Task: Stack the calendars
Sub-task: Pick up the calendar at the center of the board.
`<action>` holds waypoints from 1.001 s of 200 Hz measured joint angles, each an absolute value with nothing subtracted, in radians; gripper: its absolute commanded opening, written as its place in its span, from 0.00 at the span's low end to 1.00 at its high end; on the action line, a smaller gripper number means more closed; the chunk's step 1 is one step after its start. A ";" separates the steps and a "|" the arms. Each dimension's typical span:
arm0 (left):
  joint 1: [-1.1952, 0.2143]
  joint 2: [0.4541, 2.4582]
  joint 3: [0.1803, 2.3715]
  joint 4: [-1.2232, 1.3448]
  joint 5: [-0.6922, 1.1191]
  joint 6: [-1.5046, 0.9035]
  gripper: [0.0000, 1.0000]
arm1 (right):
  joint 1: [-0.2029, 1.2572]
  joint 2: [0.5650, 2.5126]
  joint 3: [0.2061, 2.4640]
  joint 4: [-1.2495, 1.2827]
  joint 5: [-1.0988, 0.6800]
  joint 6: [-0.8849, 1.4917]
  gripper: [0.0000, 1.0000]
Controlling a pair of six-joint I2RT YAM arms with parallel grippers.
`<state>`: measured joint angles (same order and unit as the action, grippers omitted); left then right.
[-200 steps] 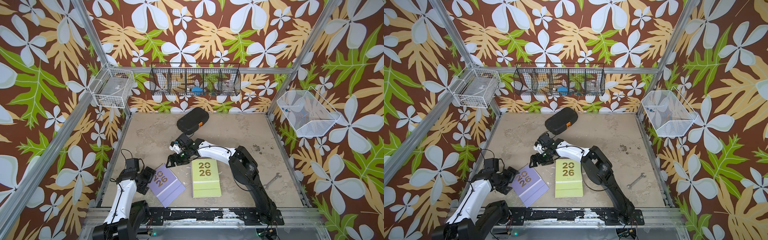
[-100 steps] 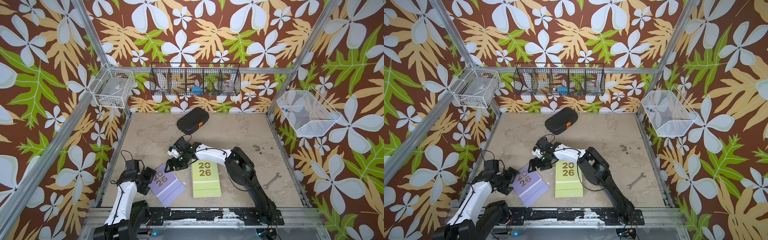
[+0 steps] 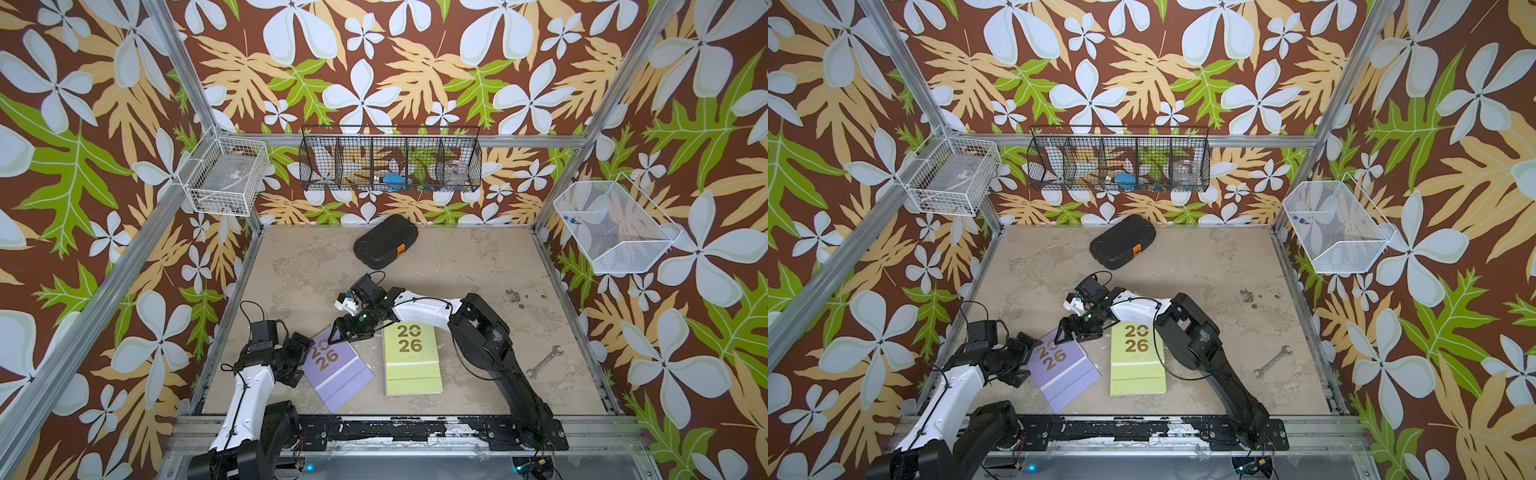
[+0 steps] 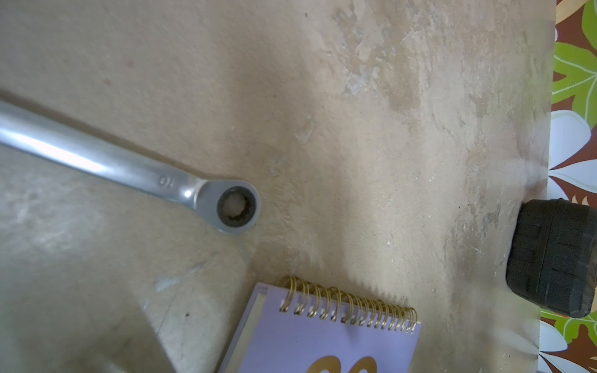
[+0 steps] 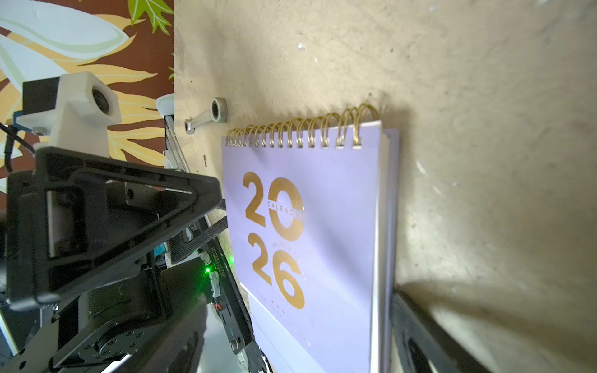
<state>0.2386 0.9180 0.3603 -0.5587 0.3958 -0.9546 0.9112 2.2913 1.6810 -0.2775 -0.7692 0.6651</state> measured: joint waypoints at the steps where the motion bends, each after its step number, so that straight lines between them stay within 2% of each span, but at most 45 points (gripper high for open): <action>1: 0.239 0.918 0.361 -0.559 0.396 -0.956 0.92 | 0.911 2.290 1.678 -0.275 -0.770 0.667 0.84; 87: 0.239 0.960 0.393 -0.570 0.397 -0.953 0.92 | 0.899 2.233 1.624 -0.025 -0.791 0.768 0.58; 139: 0.239 0.959 0.398 -0.570 0.398 -0.960 0.92 | 0.889 2.238 1.599 0.013 -0.800 0.802 0.43; 158: 0.239 0.958 0.398 -0.569 0.398 -0.966 0.92 | 0.887 2.244 1.599 0.029 -0.800 0.816 0.40; 200: 0.239 0.957 0.398 -0.569 0.399 -0.970 0.92 | 0.885 2.261 1.573 0.138 -0.800 0.898 0.40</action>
<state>0.2394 0.9573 0.3985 -0.5686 0.3988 -0.9703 0.8852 2.2612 1.5726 0.1379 -0.7998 0.8982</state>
